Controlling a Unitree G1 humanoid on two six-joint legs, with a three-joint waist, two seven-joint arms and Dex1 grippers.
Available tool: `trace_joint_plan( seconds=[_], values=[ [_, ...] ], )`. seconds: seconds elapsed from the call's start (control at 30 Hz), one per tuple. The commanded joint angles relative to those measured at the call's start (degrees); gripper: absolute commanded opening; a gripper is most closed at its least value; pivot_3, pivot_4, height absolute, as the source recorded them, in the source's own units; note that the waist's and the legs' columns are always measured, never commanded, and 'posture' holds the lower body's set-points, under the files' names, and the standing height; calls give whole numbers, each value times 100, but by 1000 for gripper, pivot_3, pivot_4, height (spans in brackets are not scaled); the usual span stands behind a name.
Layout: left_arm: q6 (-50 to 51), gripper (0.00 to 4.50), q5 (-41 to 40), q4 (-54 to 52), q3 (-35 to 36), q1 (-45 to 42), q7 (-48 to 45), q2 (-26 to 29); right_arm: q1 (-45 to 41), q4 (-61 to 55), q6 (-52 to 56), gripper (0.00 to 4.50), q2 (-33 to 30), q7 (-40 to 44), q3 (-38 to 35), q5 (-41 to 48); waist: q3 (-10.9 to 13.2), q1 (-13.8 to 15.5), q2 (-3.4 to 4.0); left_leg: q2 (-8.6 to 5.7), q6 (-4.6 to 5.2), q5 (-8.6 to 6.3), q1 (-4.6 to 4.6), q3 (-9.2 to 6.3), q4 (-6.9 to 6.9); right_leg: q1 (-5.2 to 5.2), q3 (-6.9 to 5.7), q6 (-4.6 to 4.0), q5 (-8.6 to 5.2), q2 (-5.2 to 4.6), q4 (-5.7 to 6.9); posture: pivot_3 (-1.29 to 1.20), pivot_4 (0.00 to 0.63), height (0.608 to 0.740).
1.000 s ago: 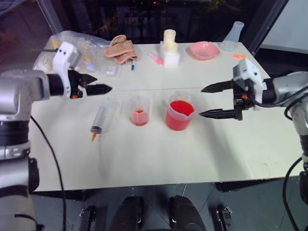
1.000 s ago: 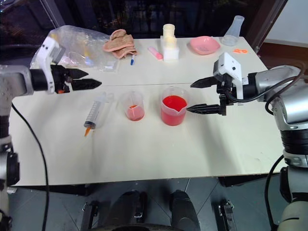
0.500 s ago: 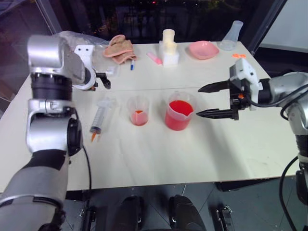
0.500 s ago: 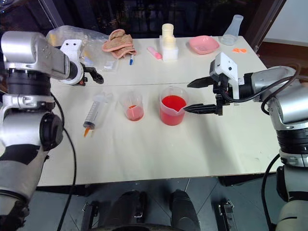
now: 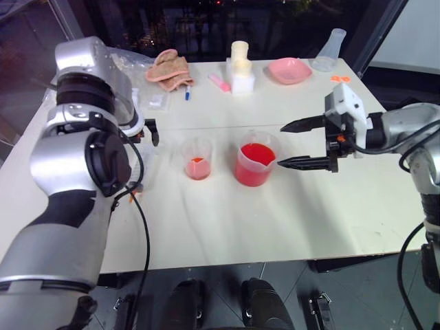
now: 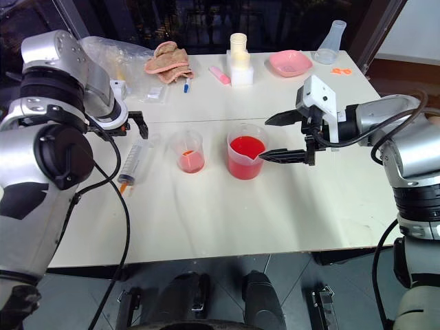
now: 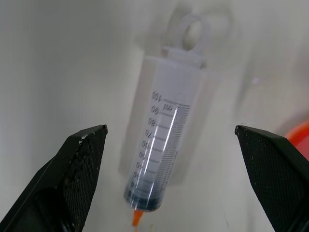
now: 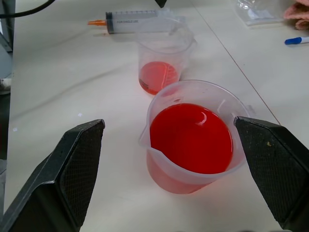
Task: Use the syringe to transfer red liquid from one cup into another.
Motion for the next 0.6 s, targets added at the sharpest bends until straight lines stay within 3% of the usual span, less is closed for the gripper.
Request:
trace_joint_plan(
  seconds=[0.03, 0.37, 0.6],
  values=[
    [45, 4470, 186, -42, 198, -101, 372, -10, 8, -212, 16, 4500, -37, -43, -235, 120, 0, 2, 0, 0, 0, 0, 0, 0, 0, 0, 0, 0, 0, 0, 0, 0, 150, 740],
    [45, 4470, 350, -560, 747, 616, 811, -254, 148, -410, 153, 4500, -74, -206, -331, 227, 0, 5, -2, 0, -3, 1, -4, 0, 1, -4, 2, 2, 1, -2, 3, 0, 150, 740],
    [-18, 4470, 421, -1031, 763, 991, 787, -449, 234, -542, 231, 4500, -90, -292, -370, 307, -1, 9, -2, 0, -3, 1, -5, 0, 1, -5, 2, 3, 2, -2, 4, 0, 150, 740]
  ],
)
